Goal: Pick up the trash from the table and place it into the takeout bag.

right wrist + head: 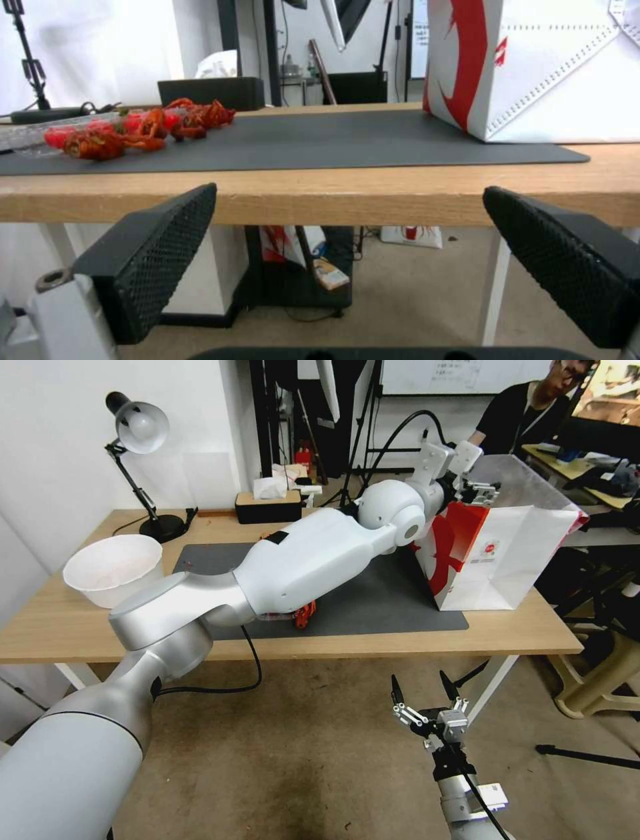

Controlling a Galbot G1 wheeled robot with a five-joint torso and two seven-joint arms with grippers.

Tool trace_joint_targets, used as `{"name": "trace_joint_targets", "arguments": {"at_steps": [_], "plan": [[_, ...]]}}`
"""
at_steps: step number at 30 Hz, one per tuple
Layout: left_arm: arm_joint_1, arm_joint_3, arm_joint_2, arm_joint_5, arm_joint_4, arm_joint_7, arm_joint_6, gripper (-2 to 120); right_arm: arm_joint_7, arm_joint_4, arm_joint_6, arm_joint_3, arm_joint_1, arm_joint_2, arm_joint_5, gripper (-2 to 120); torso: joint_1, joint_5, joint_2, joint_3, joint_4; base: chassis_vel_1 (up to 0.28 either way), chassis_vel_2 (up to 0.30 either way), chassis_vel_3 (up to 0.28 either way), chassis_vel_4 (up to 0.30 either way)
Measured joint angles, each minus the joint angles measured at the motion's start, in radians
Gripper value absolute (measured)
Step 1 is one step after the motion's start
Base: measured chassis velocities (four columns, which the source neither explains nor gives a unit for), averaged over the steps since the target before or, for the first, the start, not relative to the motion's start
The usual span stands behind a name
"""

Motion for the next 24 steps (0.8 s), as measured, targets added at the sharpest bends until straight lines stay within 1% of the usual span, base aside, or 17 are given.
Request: {"name": "trace_joint_targets", "arguments": {"at_steps": [5,7,8,9,11,12,13,14,15,16,17,19,20,21,22,23,24], "plan": [[0.027,-0.025,0.022,0.000,-0.035,-0.019,-0.001,100,0.000,0.001,-0.004,-0.003,-0.001,0.005,-0.004,100,0.000,0.0000,0.000,0.000,-0.0003,0.000,0.000,0.000,0.000],[0.055,-0.041,0.056,0.007,-0.090,-0.038,-0.001,100,0.000,0.004,-0.004,-0.002,-0.004,0.005,-0.005,100,0.000,0.0000,0.000,0.000,-0.0004,0.000,0.000,0.000,0.000],[0.079,-0.055,0.093,0.031,-0.133,-0.048,-0.001,100,0.000,0.006,-0.003,-0.002,-0.009,0.004,-0.005,100,0.000,0.0001,0.000,0.000,-0.0005,0.000,0.000,0.000,0.000],[0.079,-0.055,0.093,0.031,-0.133,-0.048,-0.001,100,0.000,0.006,-0.003,-0.002,-0.009,0.004,-0.005,100,0.000,0.0001,0.000,0.000,-0.0005,0.000,0.000,0.000,0.000],[0.126,-0.089,0.172,0.057,-0.206,-0.057,-0.001,100,0.000,0.013,-0.003,0.000,-0.013,0.001,-0.005,100,0.000,0.0000,0.000,0.000,-0.0004,0.000,0.000,0.000,0.000],[0.154,-0.112,0.215,0.062,-0.241,-0.063,-0.001,100,0.001,0.017,-0.002,0.002,-0.015,0.000,-0.005,100,0.000,-0.0002,0.000,0.000,0.0000,0.000,0.000,0.000,0.000],[0.154,-0.112,0.215,0.062,-0.241,-0.063,-0.001,100,0.001,0.017,-0.002,0.002,-0.015,0.000,-0.005,100,0.000,-0.0002,0.000,0.000,0.0000,0.000,0.000,0.000,0.000],[0.193,-0.150,0.274,0.068,-0.291,-0.070,-0.001,100,0.001,0.023,-0.002,0.002,-0.017,-0.001,-0.005,100,0.000,-0.0002,0.000,0.000,-0.0001,0.000,0.000,0.000,0.000],[0.256,-0.204,0.356,0.083,-0.361,-0.076,-0.001,100,0.001,0.028,-0.003,0.001,-0.021,-0.002,-0.006,100,0.000,-0.0004,0.000,0.000,0.0000,0.000,0.000,0.000,0.000],[0.256,-0.204,0.356,0.083,-0.361,-0.076,-0.001,100,0.001,0.028,-0.003,0.001,-0.021,-0.002,-0.006,100,0.000,-0.0004,0.000,0.000,0.0000,0.000,0.000,0.000,0.000],[0.291,-0.232,0.397,0.091,-0.400,-0.077,-0.002,100,0.001,0.030,-0.003,0.001,-0.021,-0.002,-0.007,100,0.000,-0.0002,0.000,0.000,-0.0001,0.000,0.000,0.000,0.000],[0.408,-0.309,0.509,0.114,-0.527,-0.074,-0.003,100,0.001,0.037,-0.003,-0.002,-0.025,-0.003,-0.011,100,0.000,-0.0006,0.000,0.000,0.0000,0.000,0.000,0.000,0.000],[0.408,-0.309,0.509,0.114,-0.527,-0.074,-0.003,100,0.001,0.037,-0.003,-0.002,-0.025,-0.003,-0.011,100,0.000,-0.0006,0.000,0.000,0.0000,0.000,0.000,0.000,0.000],[0.435,-0.330,0.532,0.119,-0.552,-0.071,-0.005,100,0.001,0.040,-0.003,-0.002,-0.026,-0.003,-0.012,100,0.000,-0.0004,0.000,0.000,-0.0003,0.000,0.000,0.000,0.000],[0.511,-0.384,0.592,0.135,-0.611,-0.062,-0.011,100,0.001,0.044,-0.004,-0.003,-0.030,-0.003,-0.015,100,0.000,0.0000,0.000,0.000,-0.0002,0.000,0.000,0.000,0.000],[0.577,-0.435,0.638,0.151,-0.652,-0.052,-0.012,100,0.001,0.047,-0.004,-0.005,-0.032,-0.003,-0.018,100,0.000,-0.0005,0.000,0.000,0.0002,0.000,0.000,0.000,0.000],[0.577,-0.435,0.638,0.151,-0.652,-0.052,-0.012,100,0.001,0.047,-0.004,-0.005,-0.032,-0.003,-0.018,100,0.000,-0.0005,0.000,0.000,0.0002,0.000,0.000,0.000,0.000]]}}
